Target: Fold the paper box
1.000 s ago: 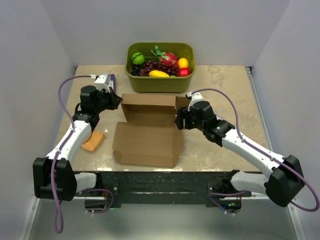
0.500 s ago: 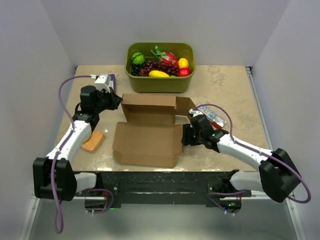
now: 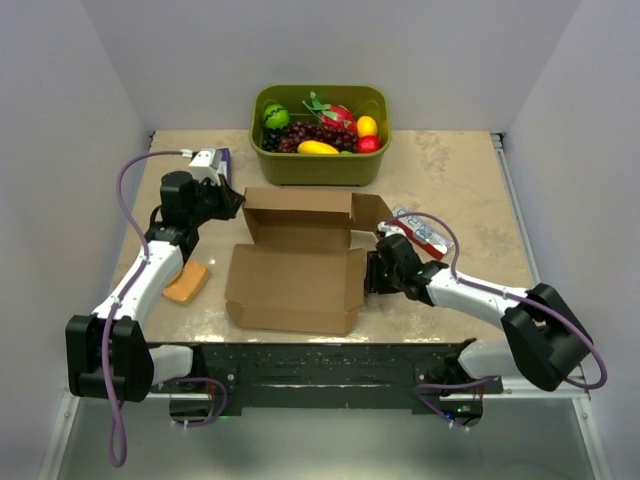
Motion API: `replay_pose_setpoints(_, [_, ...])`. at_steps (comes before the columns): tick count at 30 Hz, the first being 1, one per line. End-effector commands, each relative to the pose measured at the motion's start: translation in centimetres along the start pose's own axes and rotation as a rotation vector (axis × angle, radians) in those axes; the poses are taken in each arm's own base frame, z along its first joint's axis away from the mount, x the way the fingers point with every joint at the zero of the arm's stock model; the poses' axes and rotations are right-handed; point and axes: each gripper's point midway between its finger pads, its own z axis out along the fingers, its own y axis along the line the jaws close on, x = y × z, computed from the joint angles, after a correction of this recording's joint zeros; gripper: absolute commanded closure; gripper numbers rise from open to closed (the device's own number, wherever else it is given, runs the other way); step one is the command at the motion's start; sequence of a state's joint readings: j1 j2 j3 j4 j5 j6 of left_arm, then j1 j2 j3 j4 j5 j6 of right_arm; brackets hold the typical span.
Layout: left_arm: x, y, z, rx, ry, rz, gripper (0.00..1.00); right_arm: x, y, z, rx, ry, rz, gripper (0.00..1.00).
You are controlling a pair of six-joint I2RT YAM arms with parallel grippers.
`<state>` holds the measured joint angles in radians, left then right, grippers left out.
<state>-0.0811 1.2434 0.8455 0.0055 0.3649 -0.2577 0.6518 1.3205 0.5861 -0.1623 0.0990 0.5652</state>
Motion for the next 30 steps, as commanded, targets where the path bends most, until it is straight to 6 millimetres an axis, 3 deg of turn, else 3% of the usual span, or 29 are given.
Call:
replay_pose_setpoints(1, [1.9, 0.3, -0.2, -0.007, 0.072, -0.003, 0.94, -2.4, 3.6, -0.2, -0.120, -0.082, -0.001, 0.58])
replay_pose_setpoints(6, [1.9, 0.2, -0.1, -0.004, 0.073, -0.004, 0.94, -3.6, 5.7, -0.5, -0.168, -0.119, -0.015, 0.58])
replay_pose_setpoints(15, [2.0, 0.1, -0.1, 0.003, 0.076, -0.008, 0.94, -2.4, 9.5, 1.3, -0.214, -0.083, -0.054, 0.59])
replay_pose_setpoints(22, [2.1, 0.0, 0.0, 0.011, 0.077, -0.011, 0.94, -3.0, 11.4, 1.1, -0.240, -0.101, -0.067, 0.59])
replay_pose_setpoints(30, [2.4, -0.1, 0.1, 0.018, 0.085, -0.016, 0.94, -4.4, 11.9, 0.2, -0.233, -0.150, -0.057, 0.61])
